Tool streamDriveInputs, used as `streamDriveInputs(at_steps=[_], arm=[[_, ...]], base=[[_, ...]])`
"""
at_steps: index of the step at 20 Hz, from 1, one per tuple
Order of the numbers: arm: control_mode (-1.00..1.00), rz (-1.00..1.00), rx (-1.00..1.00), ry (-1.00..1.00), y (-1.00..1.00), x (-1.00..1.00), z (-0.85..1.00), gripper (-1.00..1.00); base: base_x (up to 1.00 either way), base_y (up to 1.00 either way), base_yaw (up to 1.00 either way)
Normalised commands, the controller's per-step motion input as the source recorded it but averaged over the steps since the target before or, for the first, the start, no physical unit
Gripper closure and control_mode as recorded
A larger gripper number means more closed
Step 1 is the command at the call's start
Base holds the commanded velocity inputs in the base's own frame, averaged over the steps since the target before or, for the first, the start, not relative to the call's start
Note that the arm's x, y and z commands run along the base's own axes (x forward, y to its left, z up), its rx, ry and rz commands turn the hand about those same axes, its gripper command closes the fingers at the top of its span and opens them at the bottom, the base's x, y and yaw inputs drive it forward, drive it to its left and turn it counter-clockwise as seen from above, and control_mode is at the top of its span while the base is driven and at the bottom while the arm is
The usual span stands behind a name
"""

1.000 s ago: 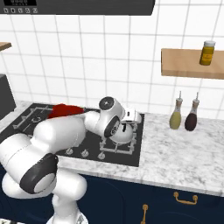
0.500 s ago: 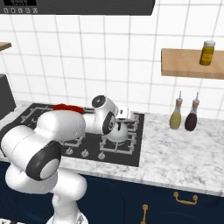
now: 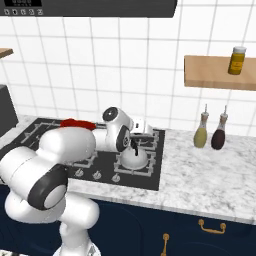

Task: Pick the kettle from the counter and place it on a stove burner. Then turn the burner on.

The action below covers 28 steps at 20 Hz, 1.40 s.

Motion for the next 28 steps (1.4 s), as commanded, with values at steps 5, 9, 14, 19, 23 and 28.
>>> streamDriveInputs(at_steps=[5, 9, 14, 19, 23, 28], arm=[[-1.0, 0.0, 0.0, -0.01, 0.09, -0.51, 0.81, -1.0], [-1.0, 0.0, 0.09, 0.1, 0.27, -1.0, 0.15, -1.0], [-1.0, 0.0, 0.25, 0.26, 0.56, -0.92, -0.25, -1.0], [-1.0, 0.0, 0.17, 0.31, 0.37, -0.1, -0.96, -1.0], [-1.0, 0.0, -0.03, 0.27, 0.1, 0.21, -0.59, -1.0], [-1.0, 0.0, 0.0, 0.12, -0.03, 0.27, -0.23, -1.0]], base=[[0.0, 0.0, 0.0], [0.0, 0.0, 0.0], [0.0, 0.0, 0.0], [0.0, 0.0, 0.0], [0.0, 0.0, 0.0], [0.0, 0.0, 0.0]])
